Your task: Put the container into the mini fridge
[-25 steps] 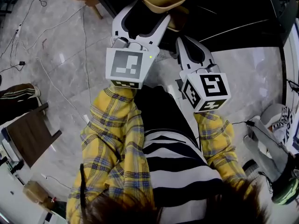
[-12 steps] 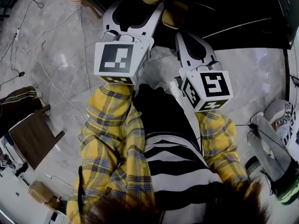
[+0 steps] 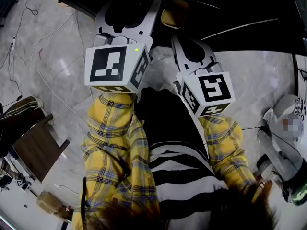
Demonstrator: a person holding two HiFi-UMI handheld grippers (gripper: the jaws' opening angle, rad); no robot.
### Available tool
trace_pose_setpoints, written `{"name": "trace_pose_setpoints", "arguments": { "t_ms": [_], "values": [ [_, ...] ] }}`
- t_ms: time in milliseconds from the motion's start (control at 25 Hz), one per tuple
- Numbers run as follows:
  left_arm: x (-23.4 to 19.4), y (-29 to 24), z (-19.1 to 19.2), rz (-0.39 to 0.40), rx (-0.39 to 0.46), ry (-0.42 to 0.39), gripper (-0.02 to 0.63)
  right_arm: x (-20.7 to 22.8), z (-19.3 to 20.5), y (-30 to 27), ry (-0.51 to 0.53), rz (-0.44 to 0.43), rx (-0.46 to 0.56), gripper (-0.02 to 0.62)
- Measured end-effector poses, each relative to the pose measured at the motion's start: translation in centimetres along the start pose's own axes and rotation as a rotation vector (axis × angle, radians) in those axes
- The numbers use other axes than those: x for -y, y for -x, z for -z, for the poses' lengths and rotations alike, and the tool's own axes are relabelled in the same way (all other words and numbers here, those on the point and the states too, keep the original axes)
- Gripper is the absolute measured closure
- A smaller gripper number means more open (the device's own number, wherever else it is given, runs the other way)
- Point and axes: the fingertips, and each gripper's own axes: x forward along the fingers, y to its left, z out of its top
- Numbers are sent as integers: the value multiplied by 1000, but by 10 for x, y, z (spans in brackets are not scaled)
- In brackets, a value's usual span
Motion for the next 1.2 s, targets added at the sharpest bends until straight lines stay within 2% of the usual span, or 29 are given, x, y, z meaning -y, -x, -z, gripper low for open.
{"name": "trace_pose_setpoints", "arguments": {
  "t_ms": [160,400,720,920,1040,1200],
  "values": [
    [-3,-3,-1,-2,-13,-15,322,-2,7,-2,-8,4,-11,568],
    [-2,-9,-11,-14,-22,-111,331,-4,19,0,-10,5,-34,568],
    [-7,-20,-11,4,-36,-120,331,-5,30,-2,-20,12,-53,568],
    [-4,-18,-14,26,-32,-152,331,-6,27,-1,-20,12,-47,568],
    [-6,-9,-14,27,-24,-135,331,-6,21,0,-16,15,-37,568],
    [-5,5,-19,23,-12,-63,331,-4,12,3,-11,24,-19,568]
  ]
}}
